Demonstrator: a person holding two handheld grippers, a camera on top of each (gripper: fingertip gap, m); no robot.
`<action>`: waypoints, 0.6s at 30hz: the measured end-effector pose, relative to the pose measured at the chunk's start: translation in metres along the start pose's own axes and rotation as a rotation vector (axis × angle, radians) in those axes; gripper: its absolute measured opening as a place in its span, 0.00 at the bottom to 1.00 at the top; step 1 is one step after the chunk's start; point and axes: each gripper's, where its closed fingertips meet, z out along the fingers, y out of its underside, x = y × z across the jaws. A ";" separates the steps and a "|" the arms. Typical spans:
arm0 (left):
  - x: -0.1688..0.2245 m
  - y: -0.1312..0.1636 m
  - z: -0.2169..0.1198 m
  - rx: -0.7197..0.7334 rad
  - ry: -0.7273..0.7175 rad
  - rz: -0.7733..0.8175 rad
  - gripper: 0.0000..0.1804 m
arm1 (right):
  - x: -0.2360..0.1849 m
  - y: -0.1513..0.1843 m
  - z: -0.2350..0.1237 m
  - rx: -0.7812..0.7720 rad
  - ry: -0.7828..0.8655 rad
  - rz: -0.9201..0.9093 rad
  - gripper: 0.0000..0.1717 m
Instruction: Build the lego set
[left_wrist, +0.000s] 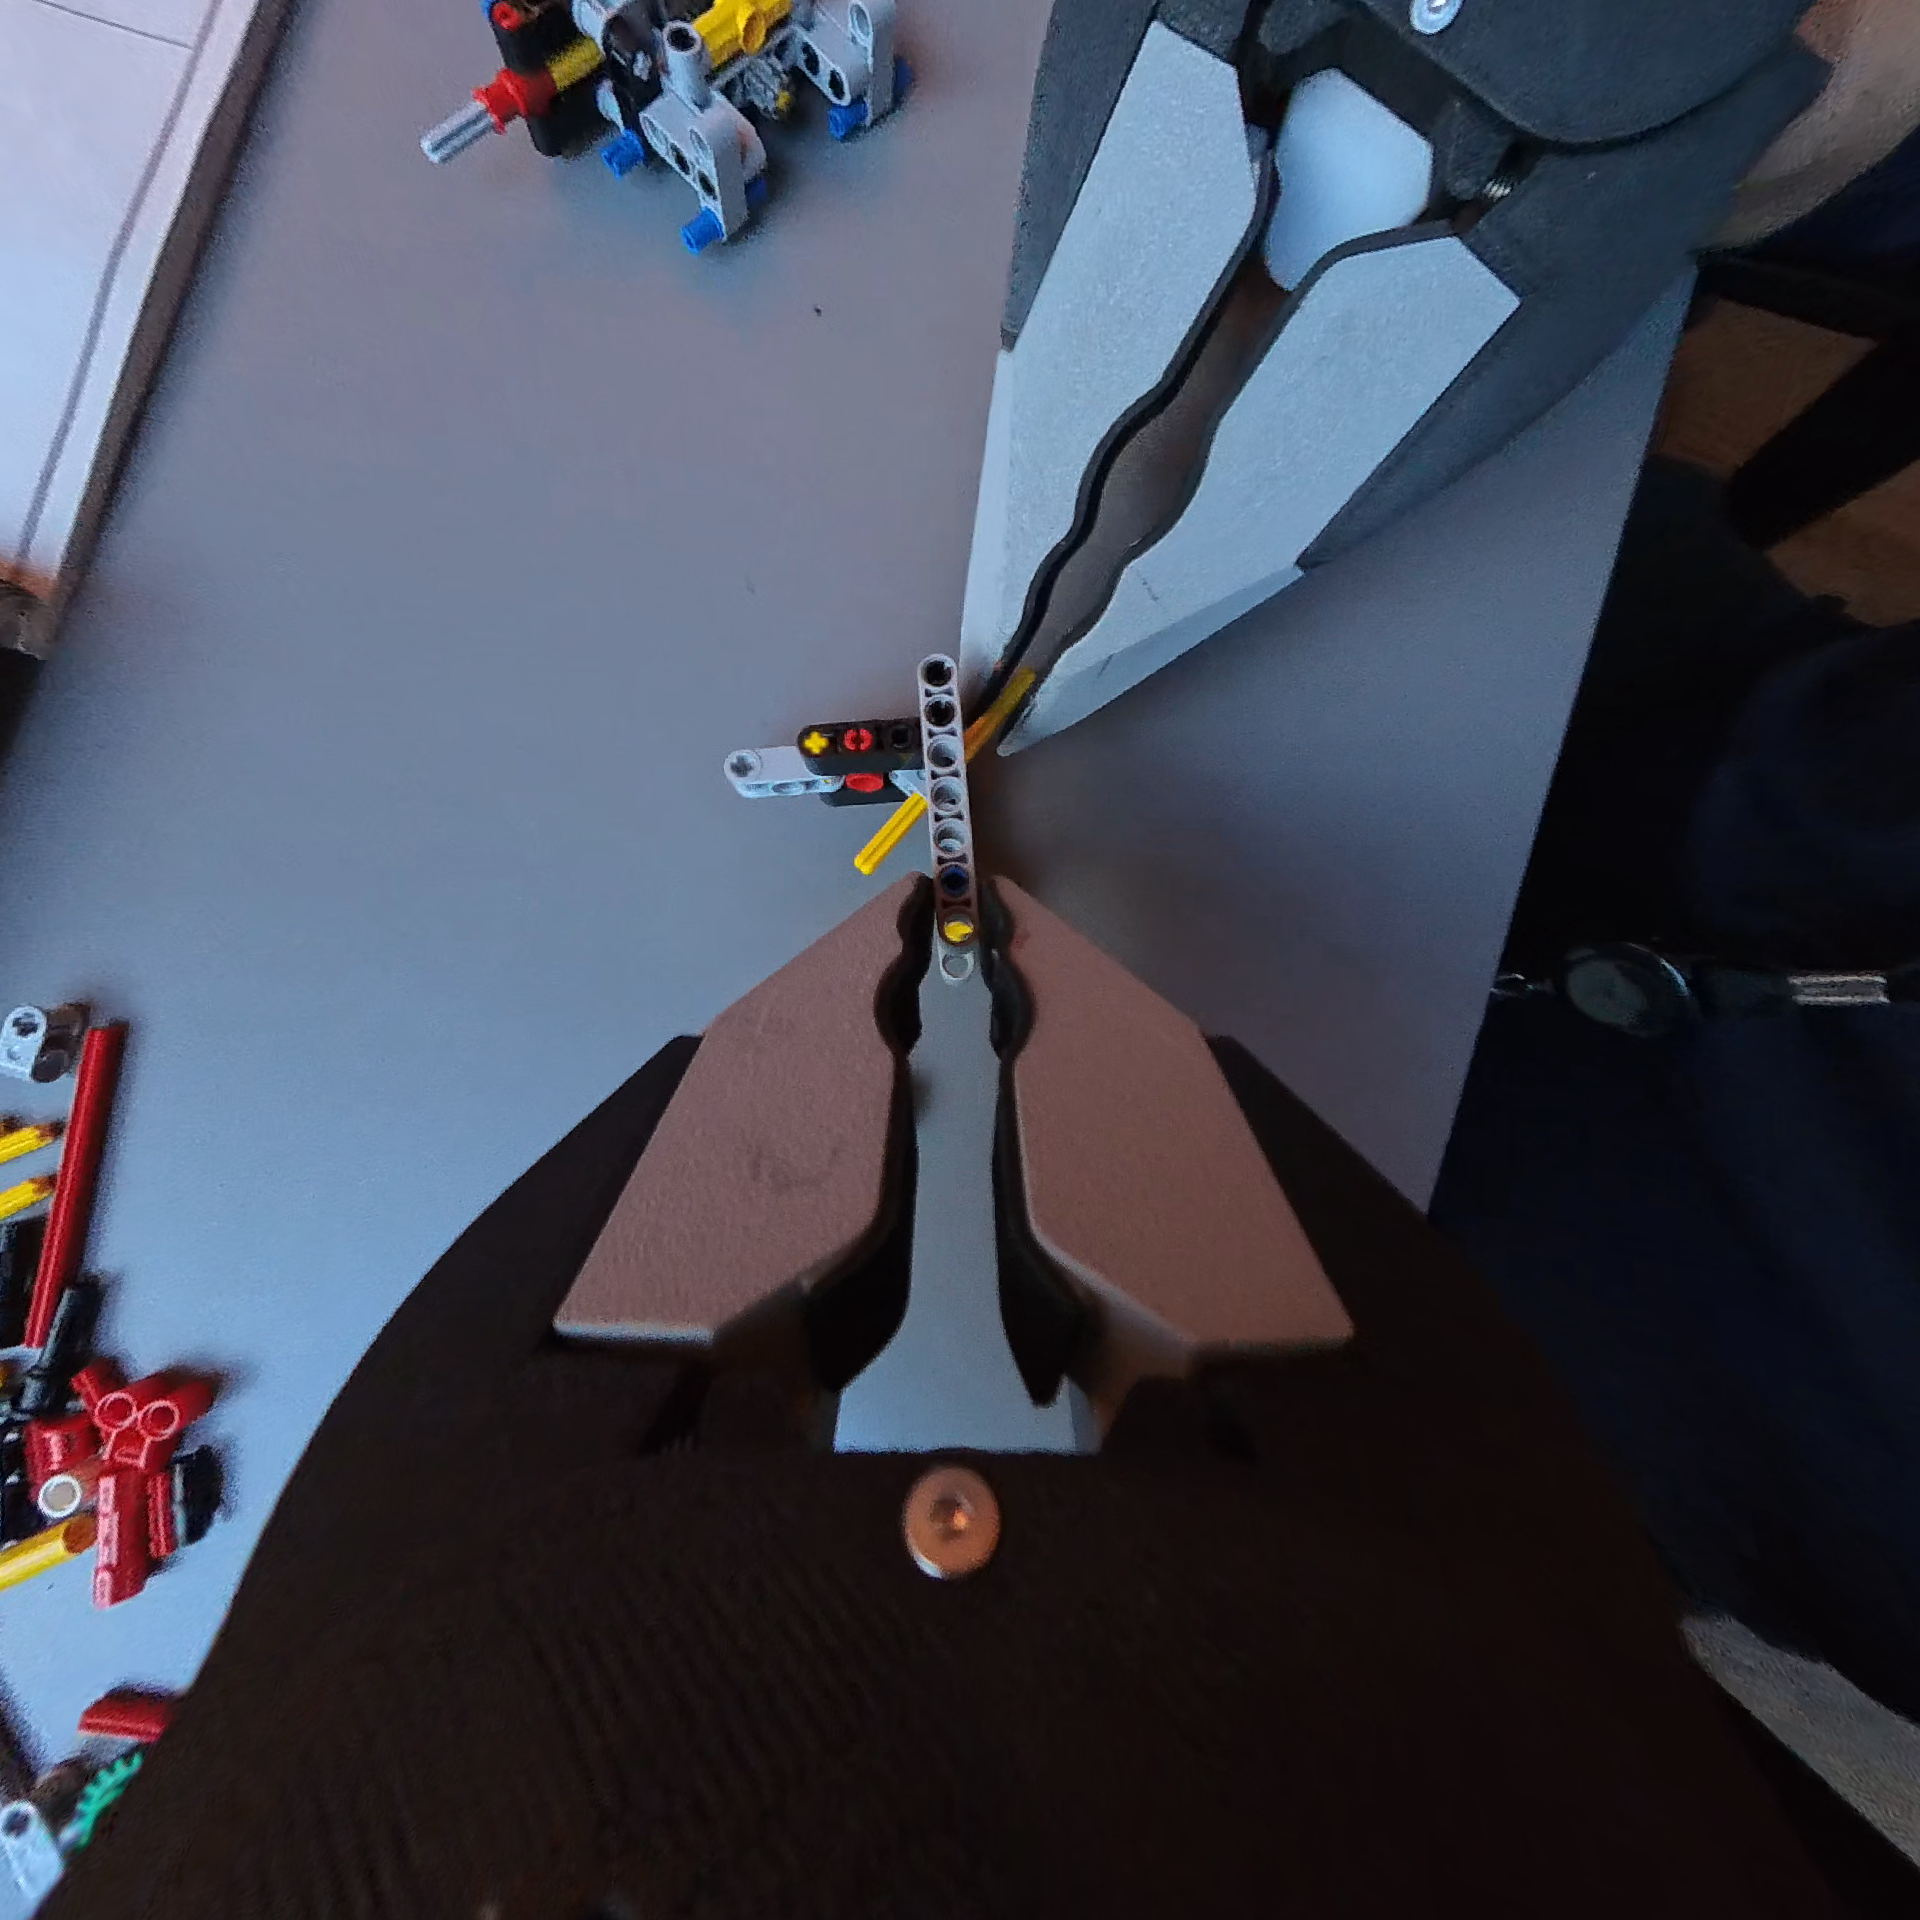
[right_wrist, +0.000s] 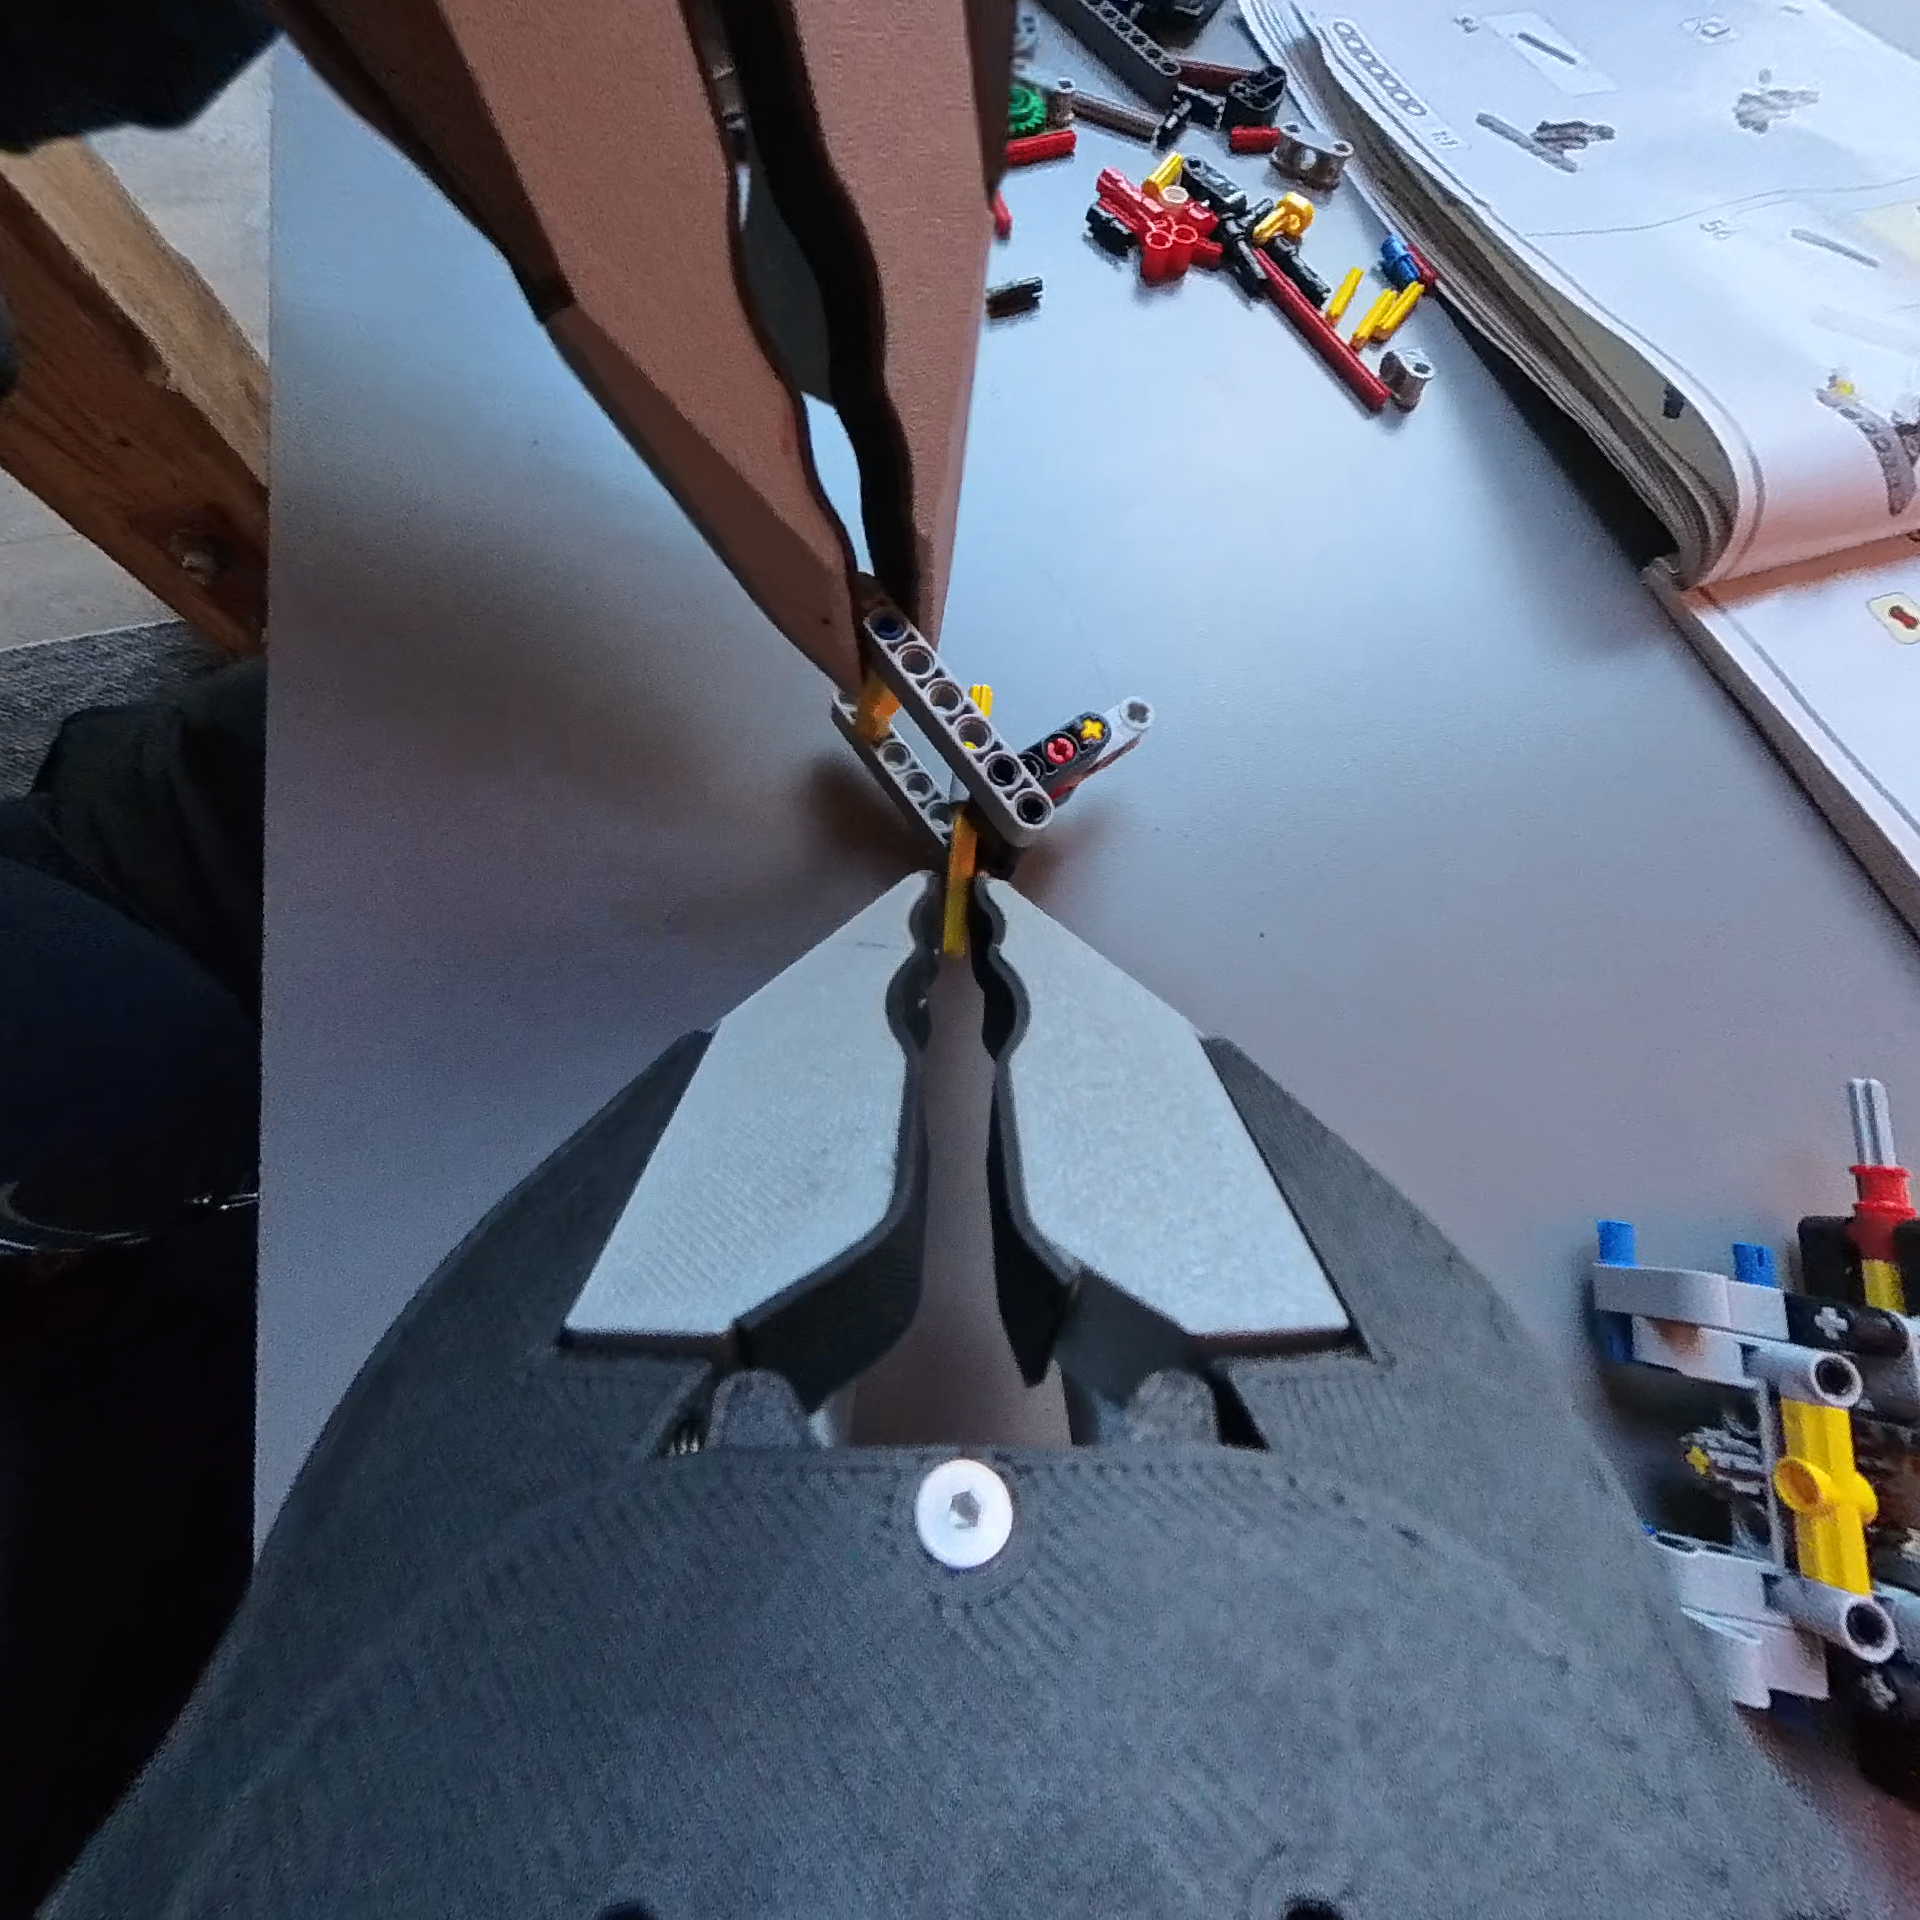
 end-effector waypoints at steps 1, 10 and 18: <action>0.001 -0.001 0.000 0.013 -0.017 -0.001 0.03 | 0.000 0.000 0.000 0.000 0.003 0.005 0.01; -0.001 -0.007 0.001 0.164 -0.150 -0.098 0.02 | 0.006 -0.004 -0.001 0.025 0.029 0.069 0.01; -0.007 -0.002 -0.001 0.162 -0.172 -0.093 0.03 | 0.009 0.002 -0.008 0.027 0.030 0.089 0.05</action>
